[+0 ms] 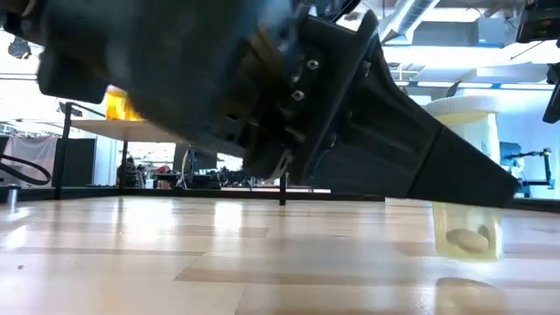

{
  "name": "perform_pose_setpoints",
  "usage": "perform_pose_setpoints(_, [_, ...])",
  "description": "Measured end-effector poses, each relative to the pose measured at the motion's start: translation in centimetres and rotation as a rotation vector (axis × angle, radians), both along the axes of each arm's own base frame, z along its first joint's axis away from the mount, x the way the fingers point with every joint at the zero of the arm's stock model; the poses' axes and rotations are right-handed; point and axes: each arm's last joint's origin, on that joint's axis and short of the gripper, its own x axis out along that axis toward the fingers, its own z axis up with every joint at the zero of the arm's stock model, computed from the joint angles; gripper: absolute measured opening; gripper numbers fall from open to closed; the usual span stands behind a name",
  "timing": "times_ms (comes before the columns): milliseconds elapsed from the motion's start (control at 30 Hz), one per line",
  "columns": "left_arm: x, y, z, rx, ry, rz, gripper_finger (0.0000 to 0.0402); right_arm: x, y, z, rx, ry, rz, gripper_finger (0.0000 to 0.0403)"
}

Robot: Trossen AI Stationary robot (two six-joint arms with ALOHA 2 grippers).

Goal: Pick and place medicine bottles onto shelf by color
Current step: Put the yellow pill bottle on the shelf aligned with the other yellow pill bottles

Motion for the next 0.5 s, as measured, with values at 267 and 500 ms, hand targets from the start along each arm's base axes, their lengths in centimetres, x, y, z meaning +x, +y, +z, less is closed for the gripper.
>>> perform_pose_setpoints(267, [1.5,3.2,3.3,0.027,-0.071,0.111,0.0096,0.0,0.0,0.0,0.000,0.000,0.000,0.0226])
perform_pose_setpoints(500, [2.4,6.9,7.8,-0.006,-0.170,0.287,0.0089,0.0,0.0,0.0,0.001,-0.001,0.000,0.0226])
